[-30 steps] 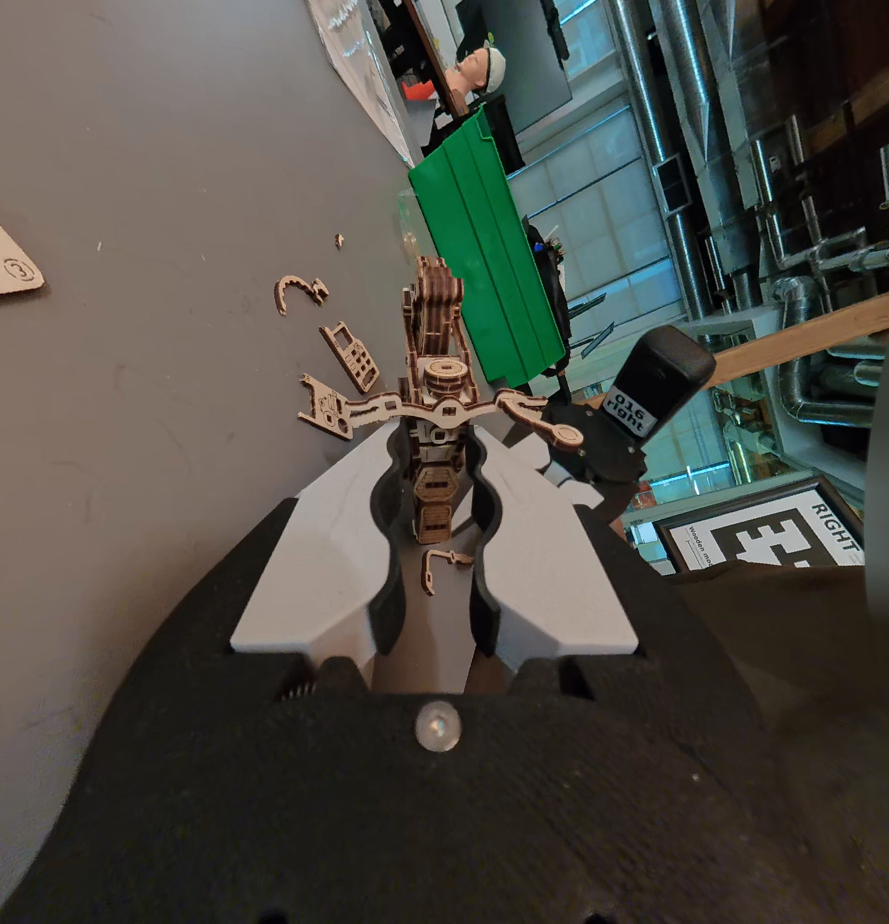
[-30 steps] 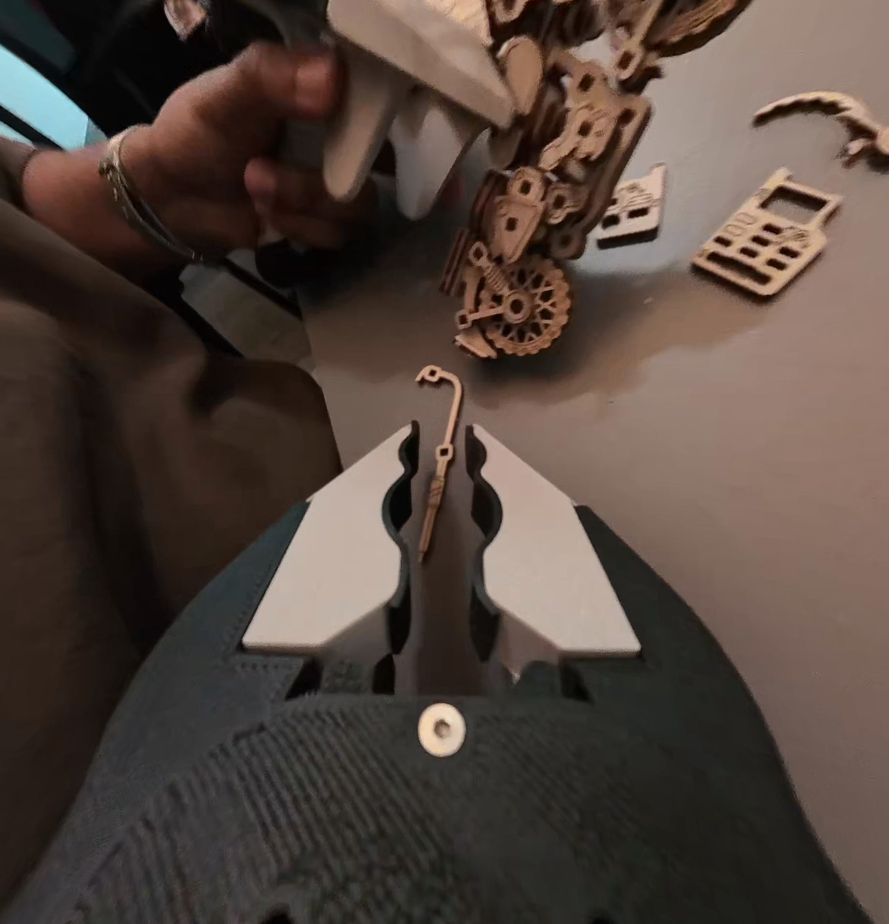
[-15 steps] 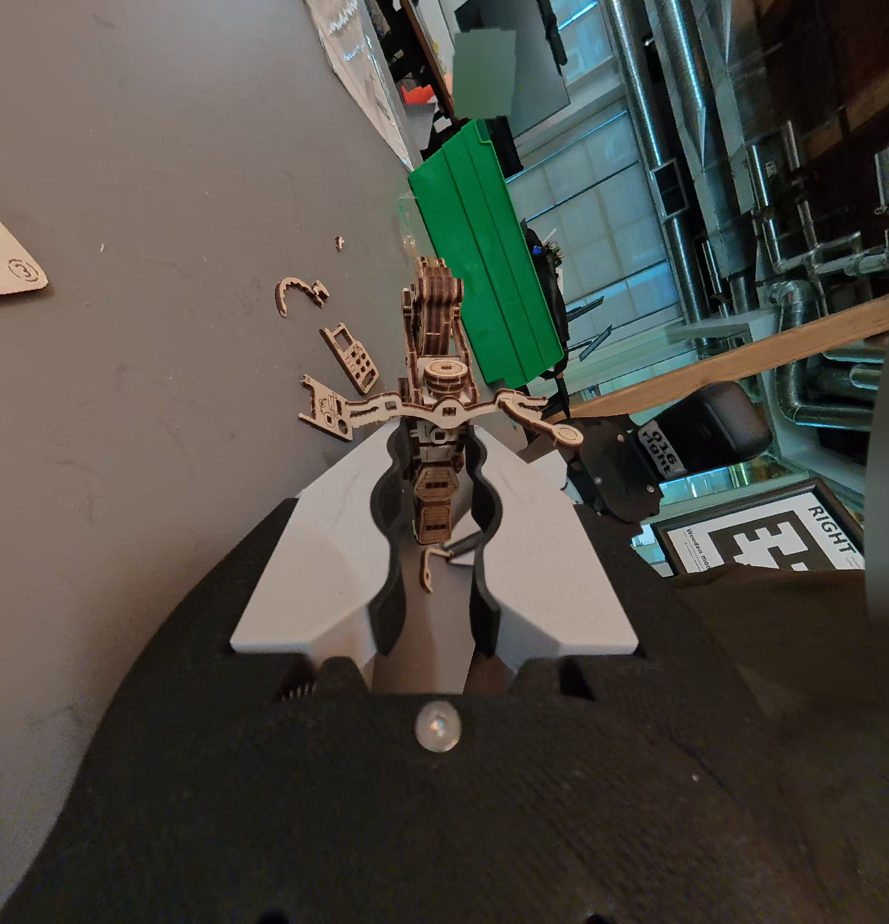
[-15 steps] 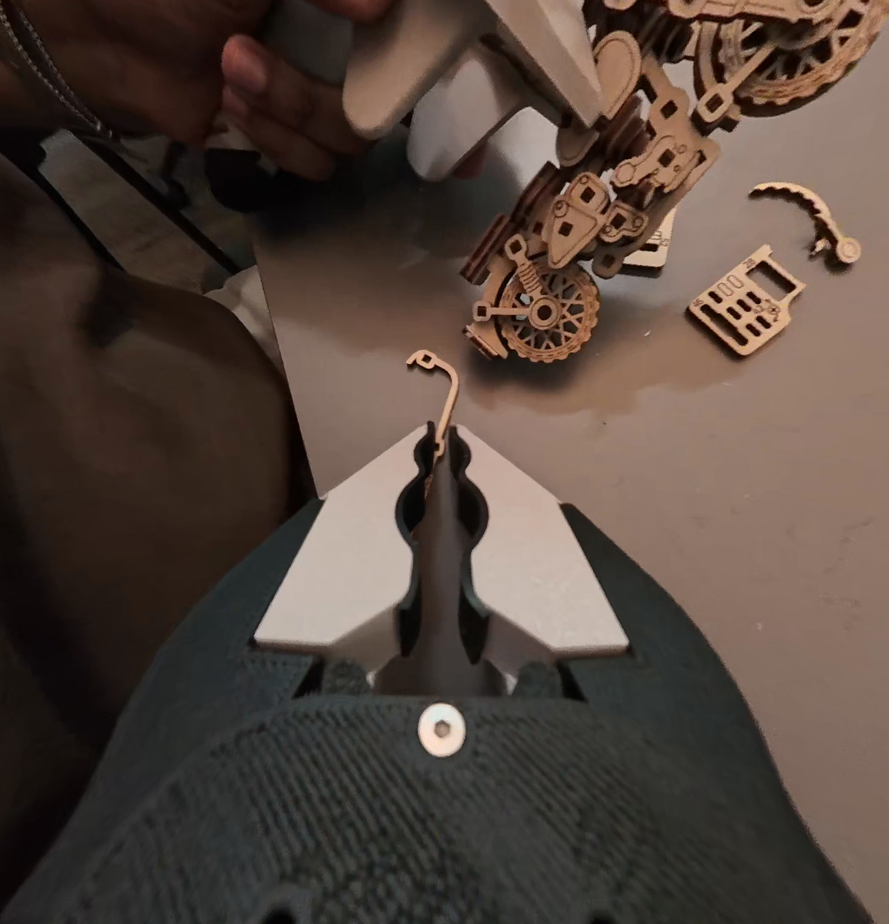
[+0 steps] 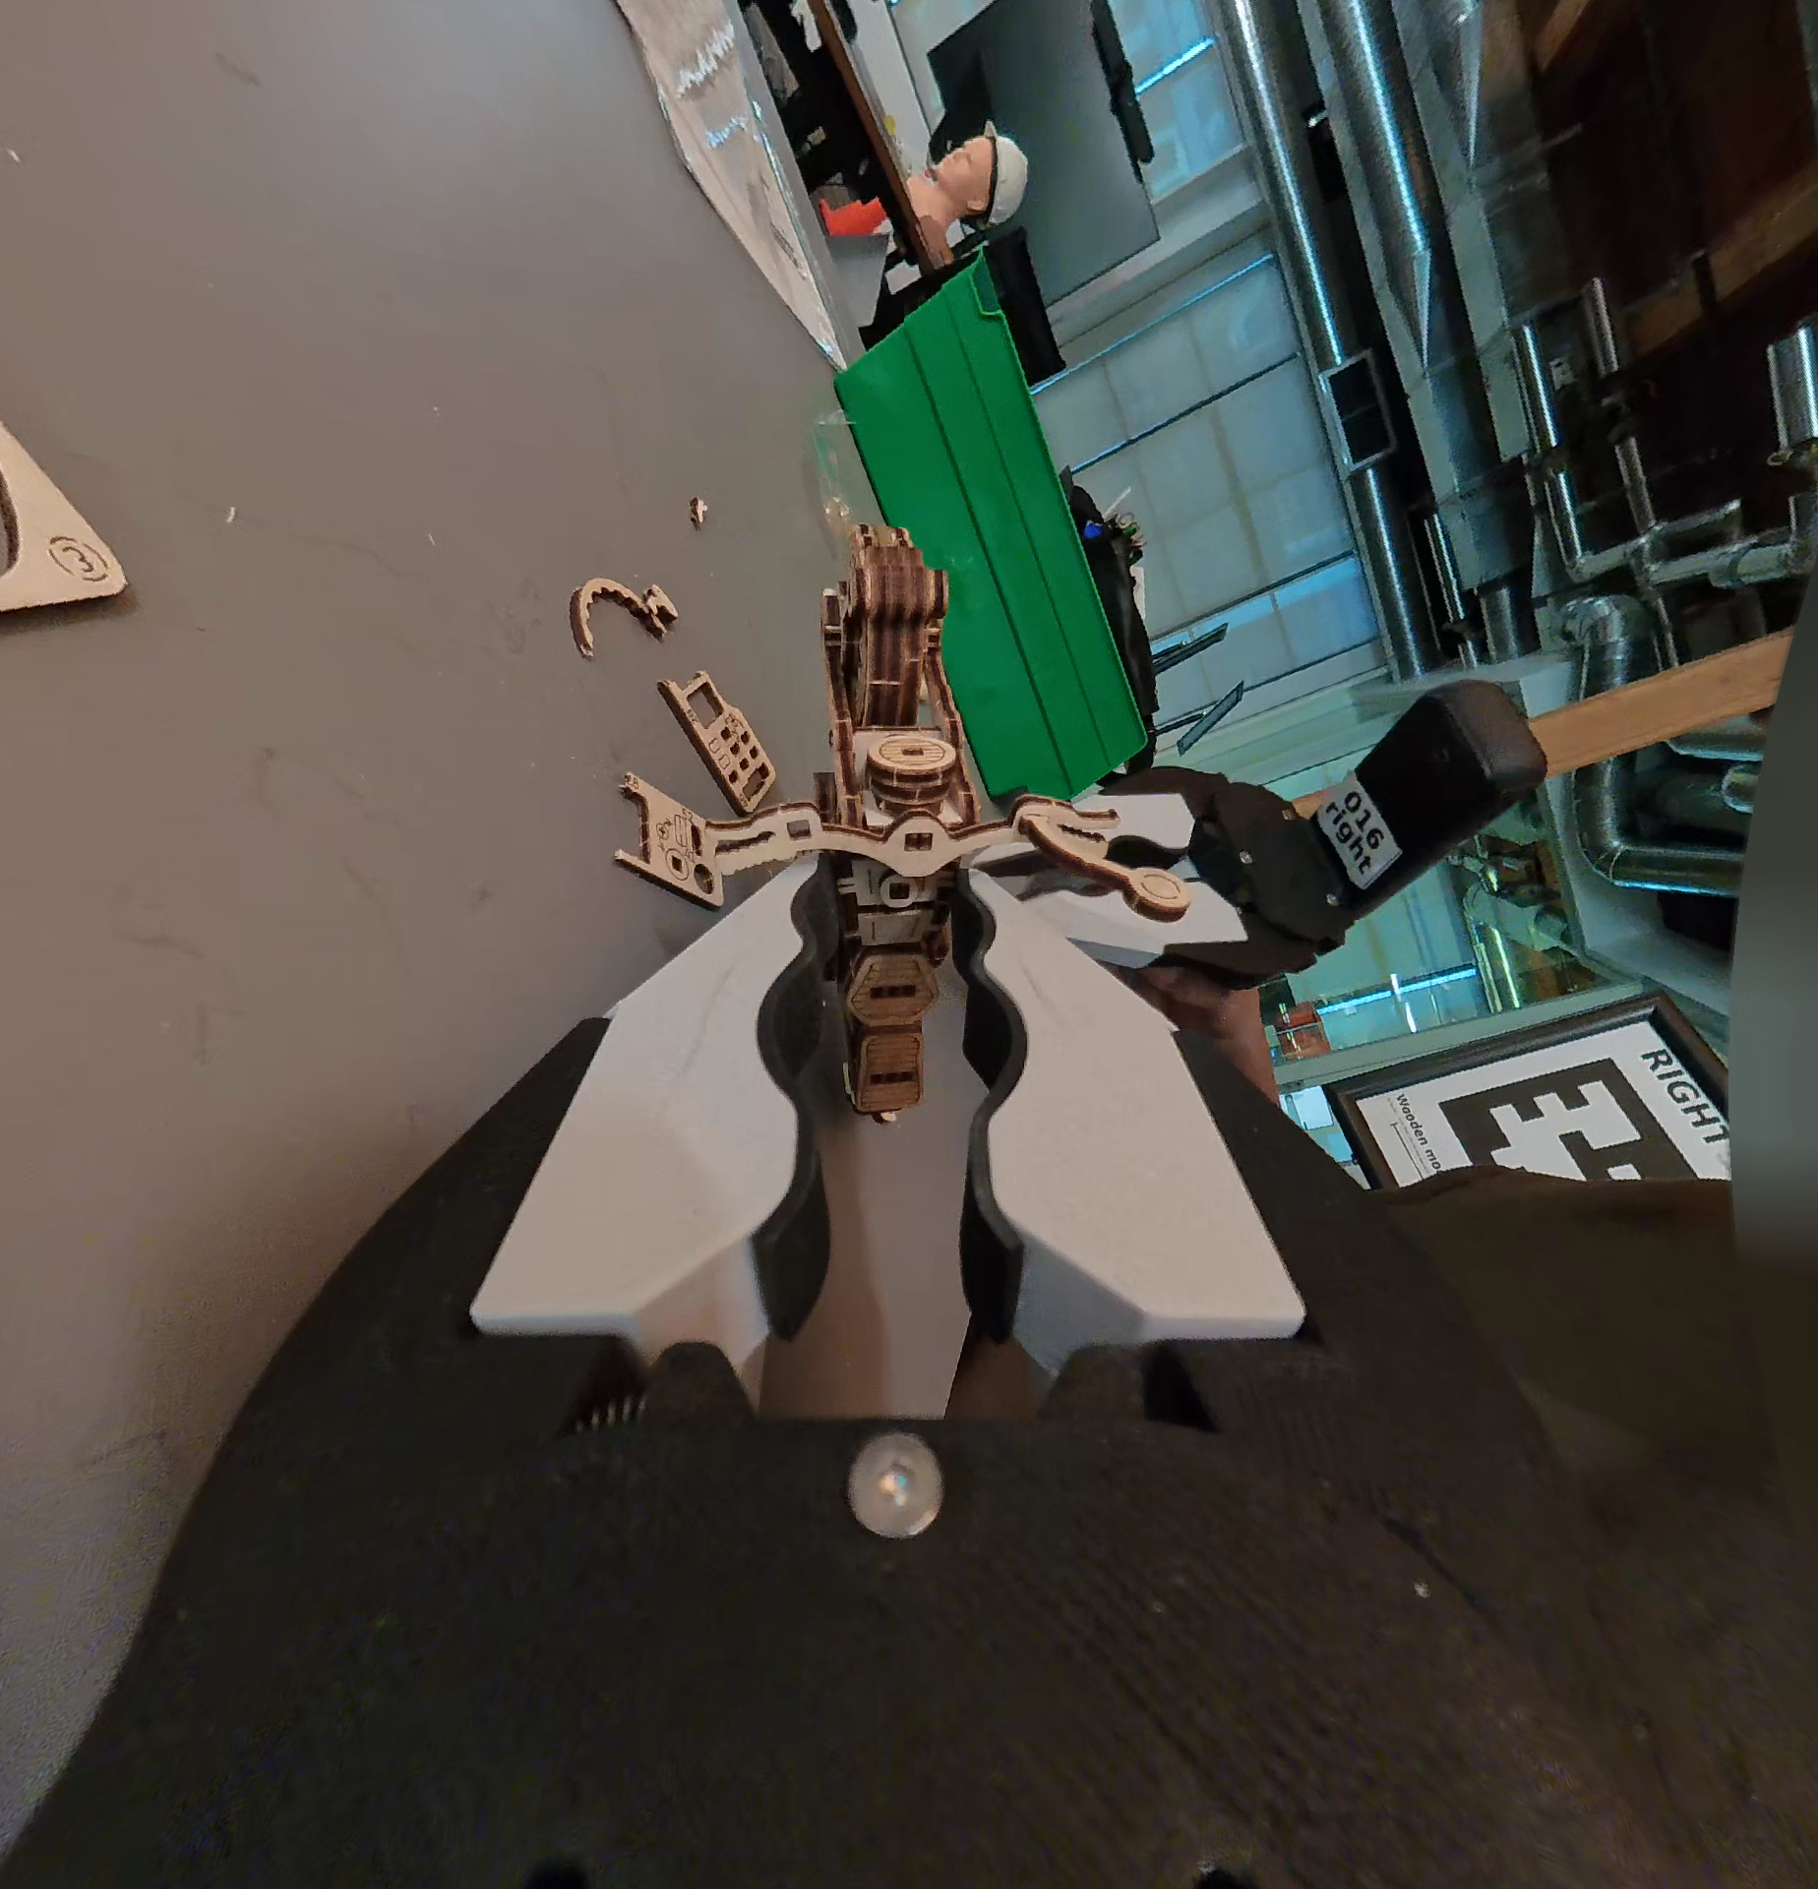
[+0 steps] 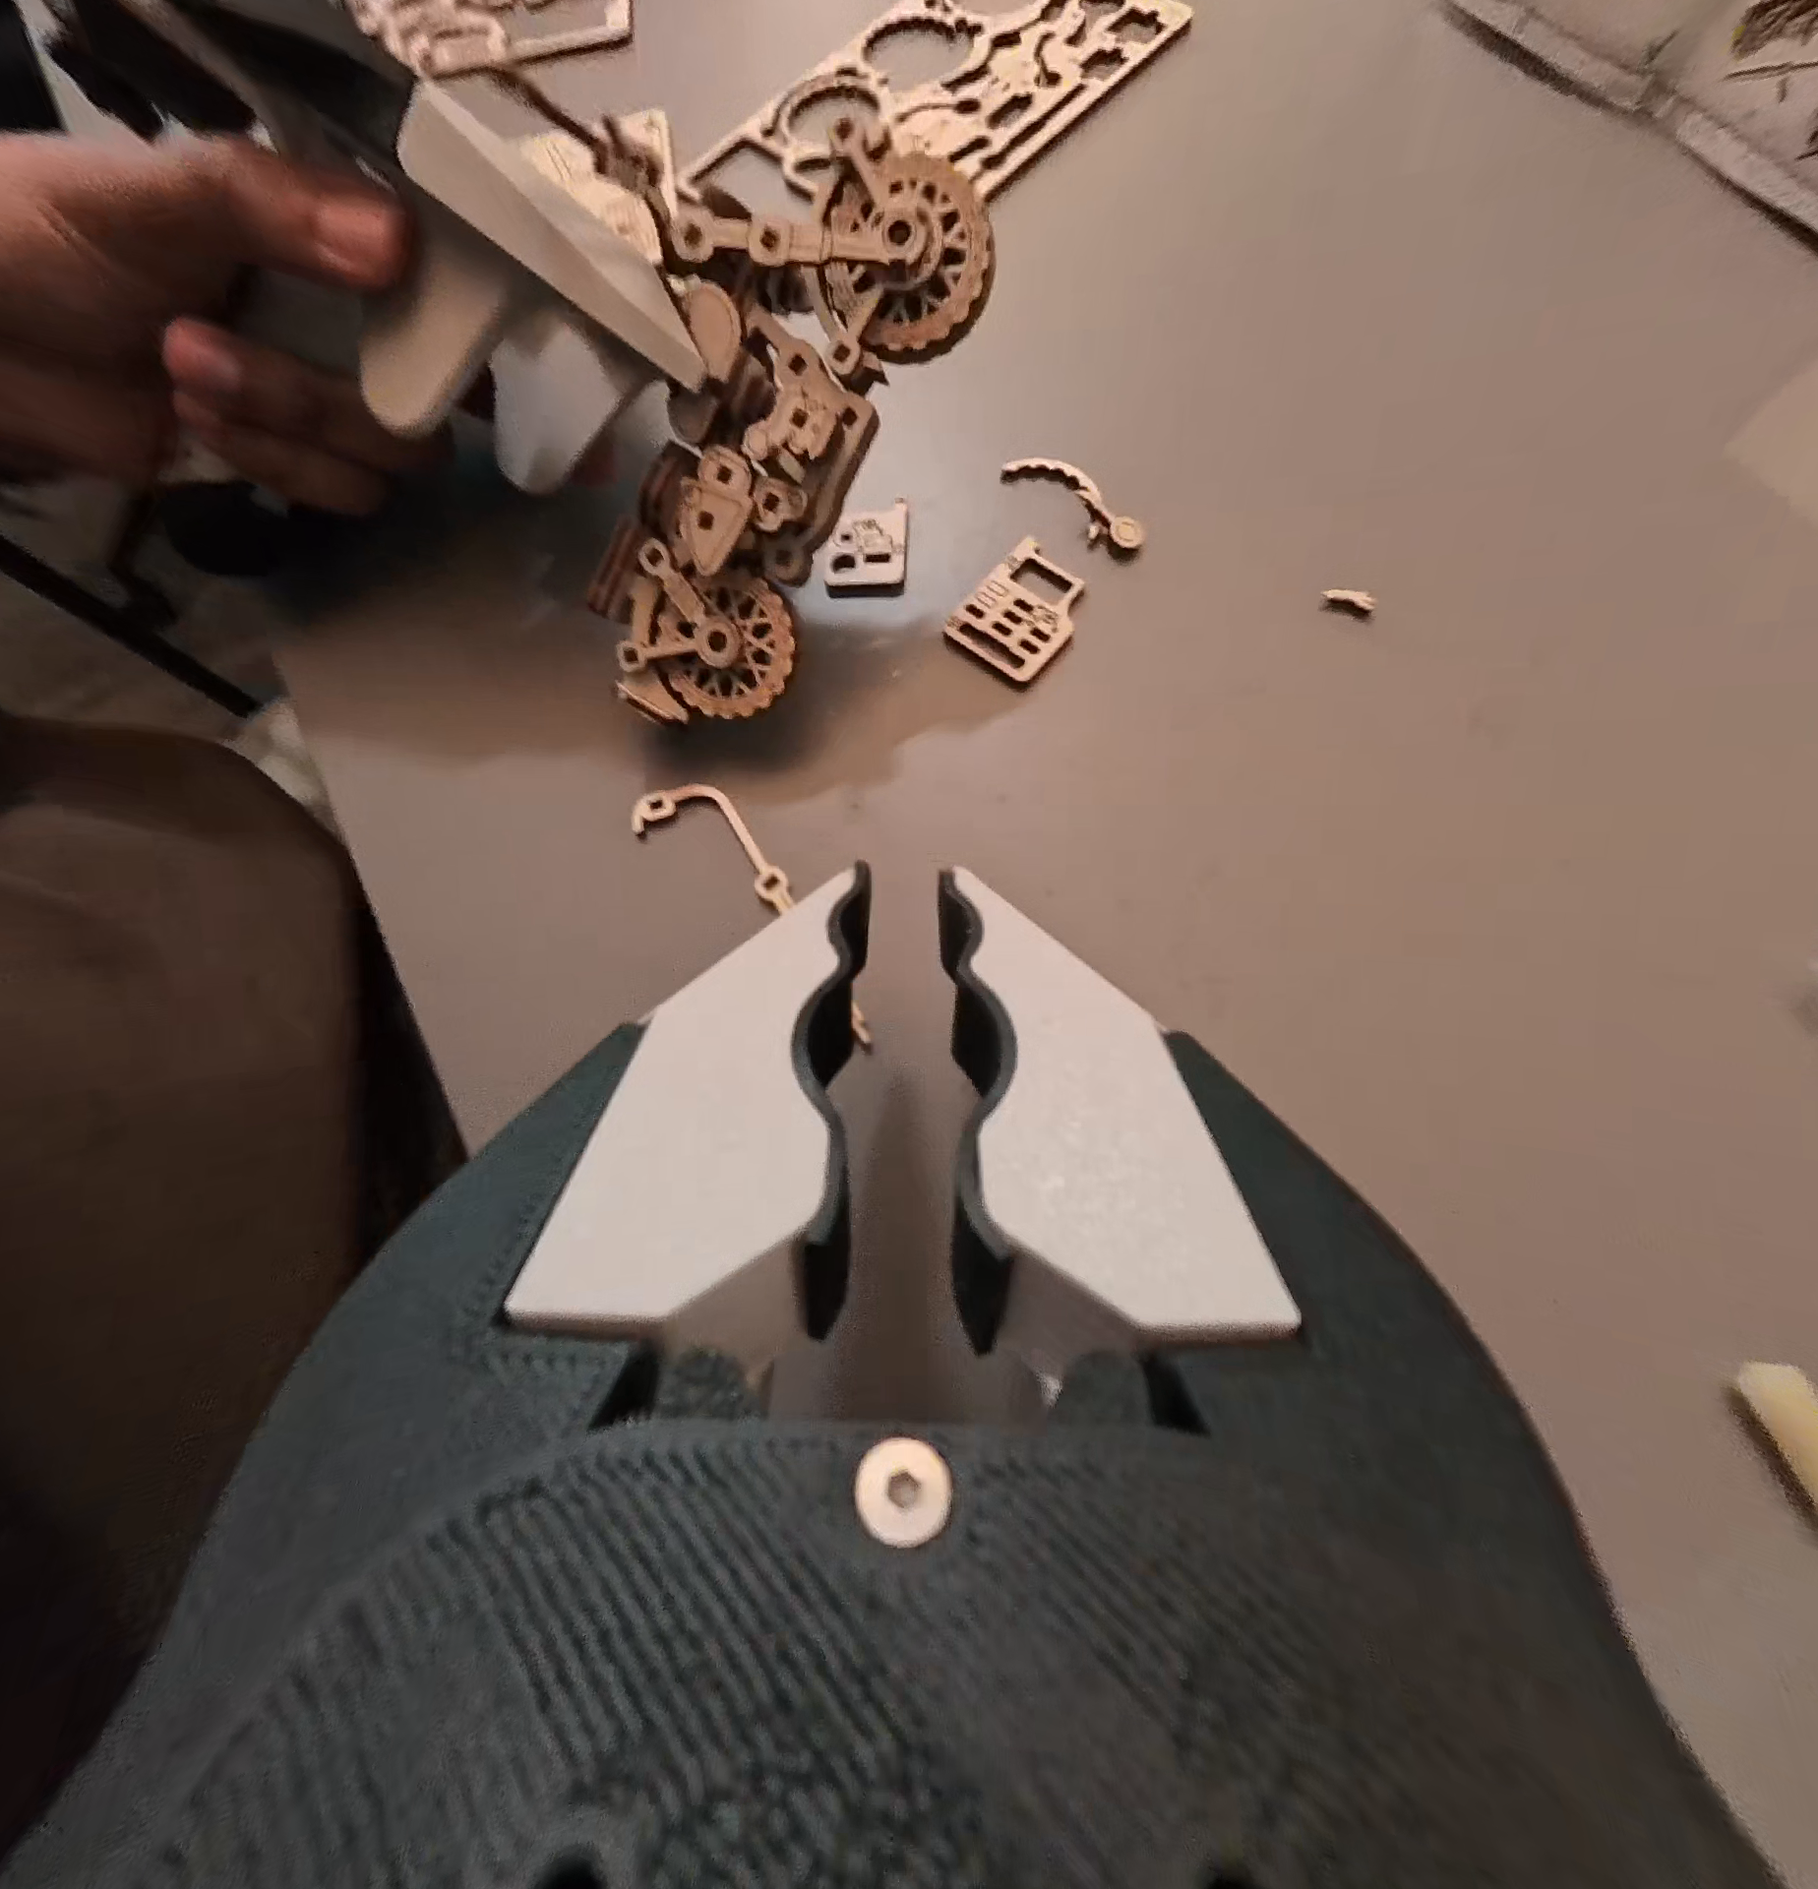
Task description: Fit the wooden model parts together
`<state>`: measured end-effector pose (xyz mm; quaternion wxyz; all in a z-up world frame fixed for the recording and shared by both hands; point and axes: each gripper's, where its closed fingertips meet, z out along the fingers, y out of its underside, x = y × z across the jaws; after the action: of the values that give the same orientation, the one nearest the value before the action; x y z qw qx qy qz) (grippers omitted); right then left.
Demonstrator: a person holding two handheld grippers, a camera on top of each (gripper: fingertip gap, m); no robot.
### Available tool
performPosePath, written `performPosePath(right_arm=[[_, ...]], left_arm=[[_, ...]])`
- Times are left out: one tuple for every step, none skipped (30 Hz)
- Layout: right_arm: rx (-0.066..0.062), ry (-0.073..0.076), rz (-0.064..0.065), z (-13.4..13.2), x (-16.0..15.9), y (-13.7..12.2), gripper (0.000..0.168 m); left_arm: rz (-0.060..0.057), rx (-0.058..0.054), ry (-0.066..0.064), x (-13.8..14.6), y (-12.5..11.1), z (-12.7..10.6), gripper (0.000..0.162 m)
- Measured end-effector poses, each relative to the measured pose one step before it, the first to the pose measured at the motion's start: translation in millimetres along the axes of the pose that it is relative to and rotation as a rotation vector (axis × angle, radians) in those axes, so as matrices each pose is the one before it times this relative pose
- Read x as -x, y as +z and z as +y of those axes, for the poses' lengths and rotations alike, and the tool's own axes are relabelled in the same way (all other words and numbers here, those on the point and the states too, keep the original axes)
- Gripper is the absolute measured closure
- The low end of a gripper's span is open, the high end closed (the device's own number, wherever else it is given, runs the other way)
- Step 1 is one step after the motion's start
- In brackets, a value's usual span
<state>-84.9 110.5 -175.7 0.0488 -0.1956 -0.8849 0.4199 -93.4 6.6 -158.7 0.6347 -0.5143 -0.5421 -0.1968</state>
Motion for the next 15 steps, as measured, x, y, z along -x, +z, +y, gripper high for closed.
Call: performPosePath(right_arm=[[0.0120, -0.0225, 0.0120, 2.58, -0.85, 0.79, 0.157], [0.0052, -0.0129, -0.0080, 1.69, 2.40, 1.92, 0.157], [0.0014, -0.0022, -0.0235, 0.87, 4.93, 2.88, 0.156], [0.0031, 0.0025, -0.0275, 0.64, 5.83, 3.46, 0.155], [0.0043, -0.0012, -0.0215, 0.61, 5.16, 3.74, 0.154], [0.0042, -0.0068, -0.0129, 0.46, 4.34, 3.62, 0.154], [0.0030, -0.0096, -0.0067, 0.14, 3.62, 3.49, 0.153], [0.0046, -0.0105, -0.0045, 0.26, 3.25, 3.47, 0.153], [0.0106, -0.0128, 0.0008, 1.13, 2.33, 3.26, 0.152], [0.0126, -0.0147, 0.0092, 1.74, 0.69, 3.04, 0.152], [0.0130, -0.0152, 0.0089, 2.08, 0.54, 2.99, 0.151], [0.0149, -0.0161, 0.0060, 2.67, 0.52, 2.81, 0.152], [-0.0022, -0.0141, 0.0089, -0.04, -0.17, 1.09, 0.153], [0.0056, -0.0100, 0.0051, 0.59, -0.20, -0.18, 0.158], [0.0054, -0.0017, 0.0033, 0.47, -0.53, -0.38, 0.161]], left_arm=[[-0.0001, 0.0005, -0.0004, -0.01, 0.10, 0.03, 0.143], [-0.0001, 0.0012, 0.0000, -0.01, 0.14, 0.17, 0.143], [-0.0001, 0.0005, 0.0003, 0.01, 0.05, 0.10, 0.143], [0.0003, -0.0001, -0.0001, -0.05, 0.00, -0.01, 0.143], [0.0005, 0.0000, -0.0007, 0.03, -0.03, -0.07, 0.143], [0.0005, -0.0001, -0.0009, -0.01, -0.07, -0.01, 0.143], [0.0003, -0.0001, -0.0008, 0.02, 0.06, -0.05, 0.143], [0.0006, 0.0007, -0.0005, 0.00, 0.01, 0.06, 0.143], [0.0001, 0.0008, -0.0003, 0.05, 0.09, 0.11, 0.143], [0.0004, 0.0004, 0.0003, -0.03, -0.03, 0.06, 0.143], [0.0002, 0.0006, 0.0007, -0.15, 0.07, 0.20, 0.143], [0.0003, 0.0013, 0.0007, -0.08, 0.03, 0.09, 0.143], [0.0001, 0.0013, 0.0001, -0.04, 0.13, 0.18, 0.143], [0.0002, 0.0003, 0.0004, -0.04, 0.07, 0.08, 0.143], [-0.0002, -0.0003, 0.0006, -0.06, -0.04, 0.00, 0.143]])
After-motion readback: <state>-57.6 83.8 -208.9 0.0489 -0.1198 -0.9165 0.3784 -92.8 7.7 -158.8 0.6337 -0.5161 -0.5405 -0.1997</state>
